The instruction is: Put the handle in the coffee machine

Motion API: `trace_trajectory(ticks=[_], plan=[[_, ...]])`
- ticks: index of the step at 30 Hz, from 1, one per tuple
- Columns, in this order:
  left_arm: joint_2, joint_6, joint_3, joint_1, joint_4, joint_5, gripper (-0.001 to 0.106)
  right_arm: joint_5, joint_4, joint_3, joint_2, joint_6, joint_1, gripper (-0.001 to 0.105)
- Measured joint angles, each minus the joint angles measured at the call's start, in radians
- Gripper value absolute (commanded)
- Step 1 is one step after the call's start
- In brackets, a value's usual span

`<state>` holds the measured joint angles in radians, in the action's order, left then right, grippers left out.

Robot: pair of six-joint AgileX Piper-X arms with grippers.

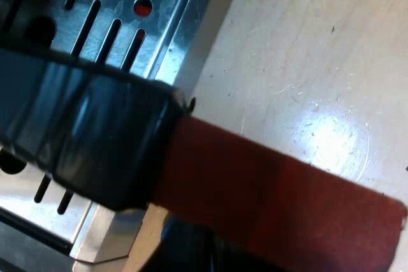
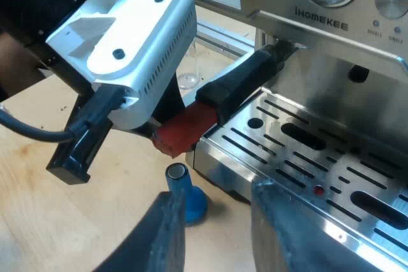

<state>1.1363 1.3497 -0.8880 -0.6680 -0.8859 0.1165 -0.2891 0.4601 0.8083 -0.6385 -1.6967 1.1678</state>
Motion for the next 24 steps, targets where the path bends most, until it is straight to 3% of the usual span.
trace_trajectory(ticks=[9, 14, 18, 20, 22, 24], plan=[[-0.027, -0.016, -0.031, 0.024, -0.051, 0.026, 0.000, 0.006, 0.016, 0.000, 0.000, 0.056, 0.000, 0.029], [-0.046, -0.017, -0.046, 0.124, -0.015, 0.104, 0.000, 0.006, 0.052, 0.000, 0.000, 0.073, 0.000, 0.030], [-0.069, -0.028, -0.049, 0.264, 0.020, 0.169, 0.000, 0.006, 0.053, 0.000, 0.000, 0.090, 0.000, 0.031], [-0.090, -0.043, -0.060, 0.344, 0.054, 0.165, 0.000, -0.017, 0.055, 0.000, 0.000, 0.108, 0.000, 0.039], [-0.127, -0.046, -0.063, 0.419, 0.064, 0.165, 0.000, -0.045, 0.057, 0.000, -0.004, 0.130, 0.000, 0.058], [-0.153, -0.046, -0.062, 0.459, 0.062, 0.176, 0.001, -0.056, 0.056, 0.000, -0.006, 0.134, 0.000, 0.068]])
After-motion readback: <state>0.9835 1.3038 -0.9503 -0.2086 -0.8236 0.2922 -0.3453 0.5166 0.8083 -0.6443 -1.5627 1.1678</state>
